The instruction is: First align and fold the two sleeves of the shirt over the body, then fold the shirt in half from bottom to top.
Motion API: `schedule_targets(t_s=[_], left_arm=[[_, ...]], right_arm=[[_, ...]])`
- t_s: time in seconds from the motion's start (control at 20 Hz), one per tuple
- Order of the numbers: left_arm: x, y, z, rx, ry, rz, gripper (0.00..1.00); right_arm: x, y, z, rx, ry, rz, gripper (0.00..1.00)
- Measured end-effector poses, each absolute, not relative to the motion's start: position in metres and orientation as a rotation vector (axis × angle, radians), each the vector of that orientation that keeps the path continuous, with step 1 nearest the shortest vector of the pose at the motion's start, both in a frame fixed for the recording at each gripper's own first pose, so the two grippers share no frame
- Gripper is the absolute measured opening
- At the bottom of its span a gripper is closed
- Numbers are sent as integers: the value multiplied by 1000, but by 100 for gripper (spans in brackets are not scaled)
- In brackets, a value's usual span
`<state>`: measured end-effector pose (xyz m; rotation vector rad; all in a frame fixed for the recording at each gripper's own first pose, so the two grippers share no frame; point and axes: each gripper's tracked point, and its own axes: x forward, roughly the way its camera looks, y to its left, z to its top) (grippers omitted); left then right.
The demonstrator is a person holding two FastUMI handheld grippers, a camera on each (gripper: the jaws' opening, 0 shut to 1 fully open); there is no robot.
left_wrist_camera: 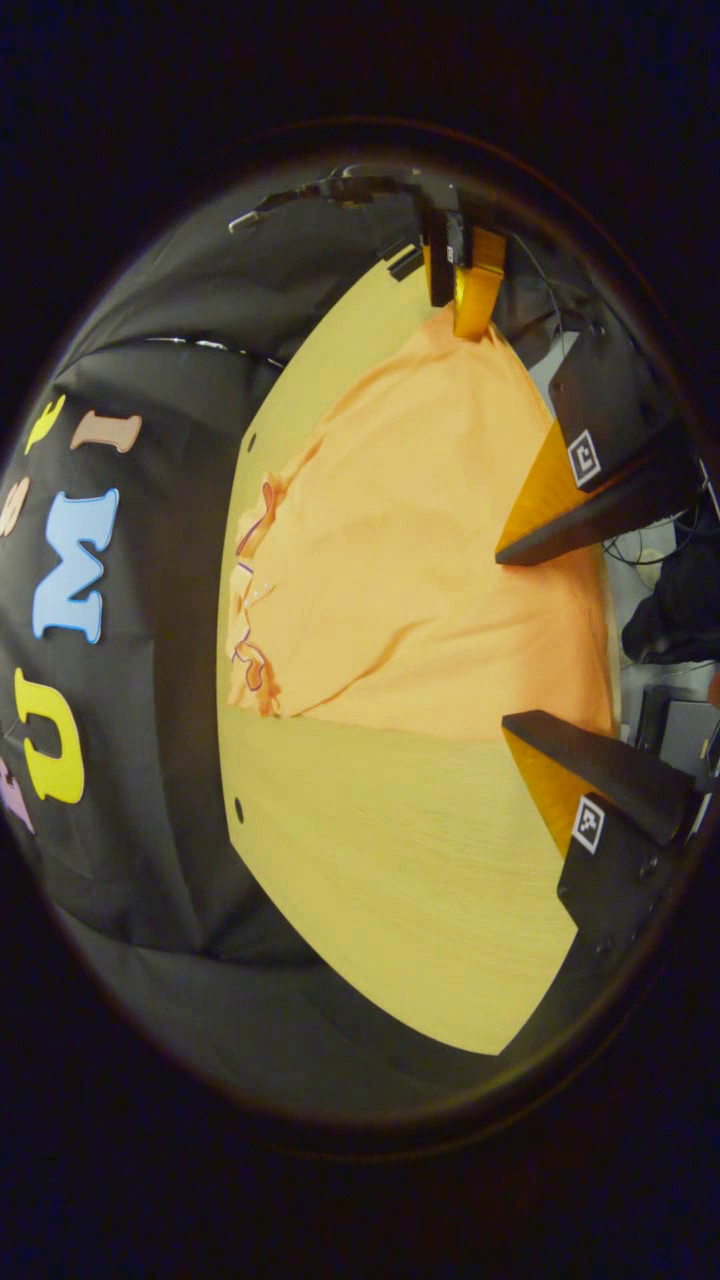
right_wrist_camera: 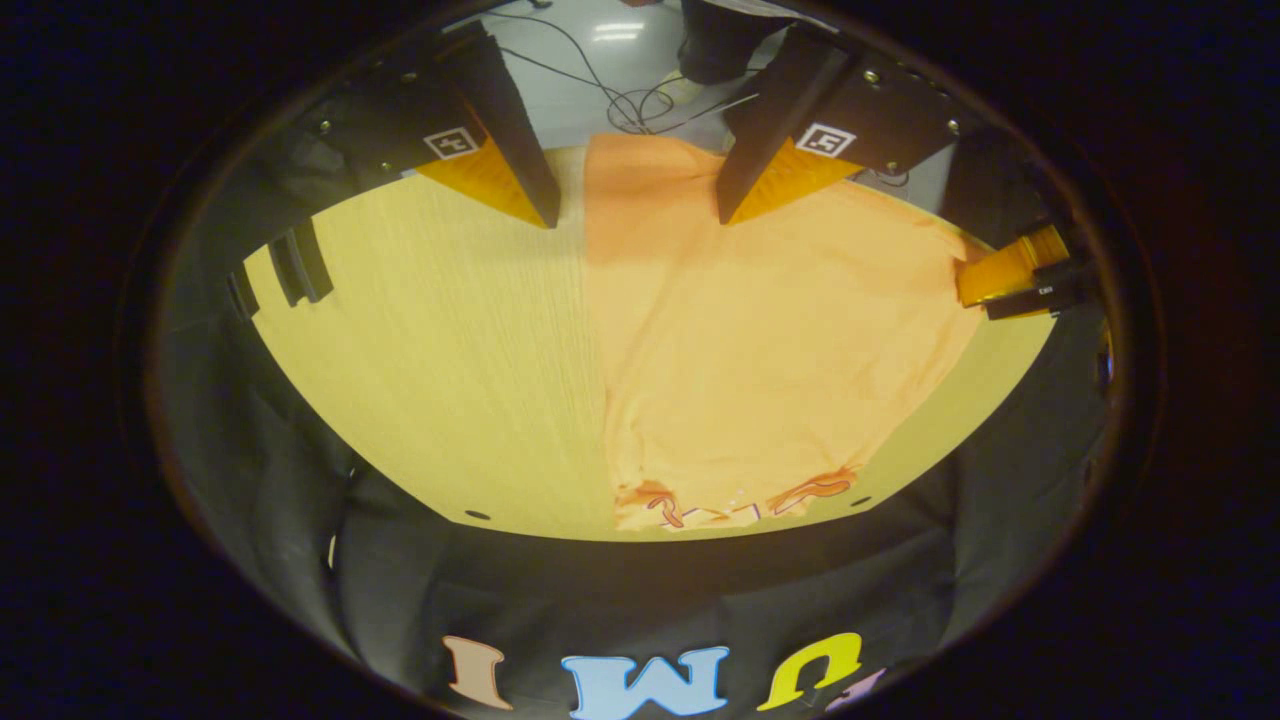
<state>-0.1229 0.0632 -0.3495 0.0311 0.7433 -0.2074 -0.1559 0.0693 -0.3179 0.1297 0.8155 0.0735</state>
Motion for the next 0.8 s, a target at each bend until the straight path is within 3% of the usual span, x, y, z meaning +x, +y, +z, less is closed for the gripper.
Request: schedule_targets(t_s=[0.15,0.2,0.25,0.35,0.45,0.5,0.55,0.6,0.75,0.8], left_arm=[[-123,61,-352,47,741,-211,95],[-124,62,-354,61,740,-203,95],[-123,63,-356,78,740,-197,94],[-122,64,-356,104,736,-186,76],[-122,56,-356,100,731,-202,70],[-121,54,-355,83,727,-197,39],[-119,53,-357,72,723,-195,31],[-118,54,-356,64,729,-181,18],[-116,53,-356,62,751,-167,10],[-115,53,-354,60,754,-164,6]], right_arm=[[-158,73,-317,132,813,77,97],[-157,76,-317,134,810,80,84],[-157,76,-317,127,812,79,81],[-157,79,-318,137,811,85,78],[-155,80,-317,192,810,51,33],[-154,81,-316,183,811,56,33],[-152,84,-317,206,815,58,33],[-154,87,-315,243,812,66,6],[-149,89,-315,292,824,97,7],[-152,91,-313,309,829,112,1]])
